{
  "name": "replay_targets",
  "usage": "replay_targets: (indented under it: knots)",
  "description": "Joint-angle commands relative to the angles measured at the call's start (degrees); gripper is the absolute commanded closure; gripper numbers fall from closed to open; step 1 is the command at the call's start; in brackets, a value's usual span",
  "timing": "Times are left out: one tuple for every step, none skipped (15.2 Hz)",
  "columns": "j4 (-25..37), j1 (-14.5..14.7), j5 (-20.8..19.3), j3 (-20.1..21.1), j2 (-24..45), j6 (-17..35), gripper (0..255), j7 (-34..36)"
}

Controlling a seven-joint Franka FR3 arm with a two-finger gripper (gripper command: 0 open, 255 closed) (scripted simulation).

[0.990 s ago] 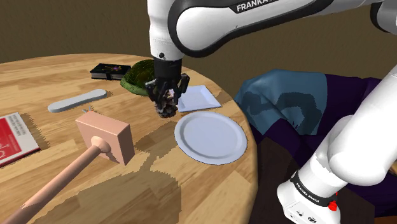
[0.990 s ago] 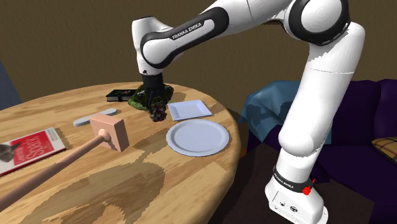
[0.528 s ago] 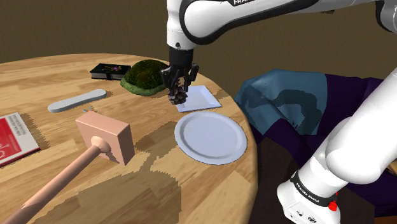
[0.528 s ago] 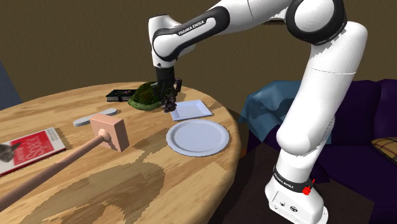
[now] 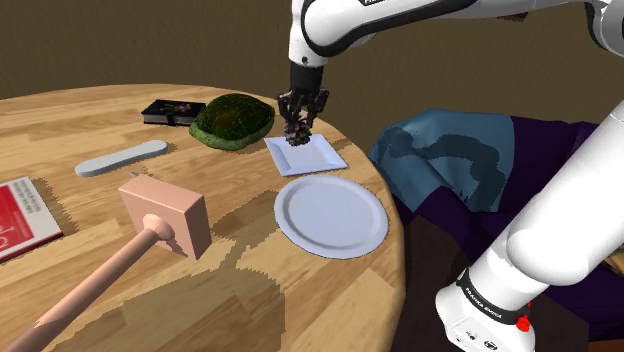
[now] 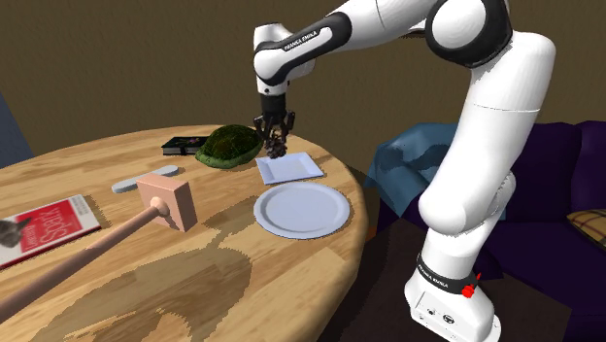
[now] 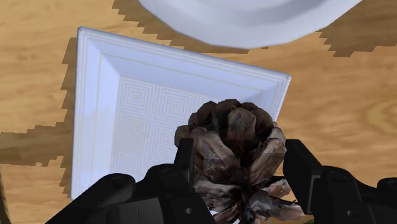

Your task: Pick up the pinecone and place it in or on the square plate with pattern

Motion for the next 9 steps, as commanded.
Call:
replay_targets:
  knots:
    - [1.49,-1.3,-0.24,-1.3,1.08,-0.27,255,-2.63]
    - [2.27,-1.92,-0.35,-1.91,1.68,-0.4,255,-3.83]
    - [3.12,-2.54,-0.45,-2.5,2.33,-0.55,255,-5.02]
    - [4.03,-3.16,-0.56,-3.07,3.02,-0.72,255,-6.19]
    - [5.5,-4.04,-0.71,-3.89,4.13,-1.01,255,-7.88]
    - [4.91,-4.04,-0.77,-3.88,4.28,-0.27,255,-7.8]
    - [4.34,-4.04,-0.85,-3.88,4.45,0.46,255,-7.73]
    - [3.78,-4.04,-0.92,-3.89,4.63,1.19,255,-7.65]
    - [3.23,-4.03,-1.01,-3.9,4.82,1.92,255,-7.56]
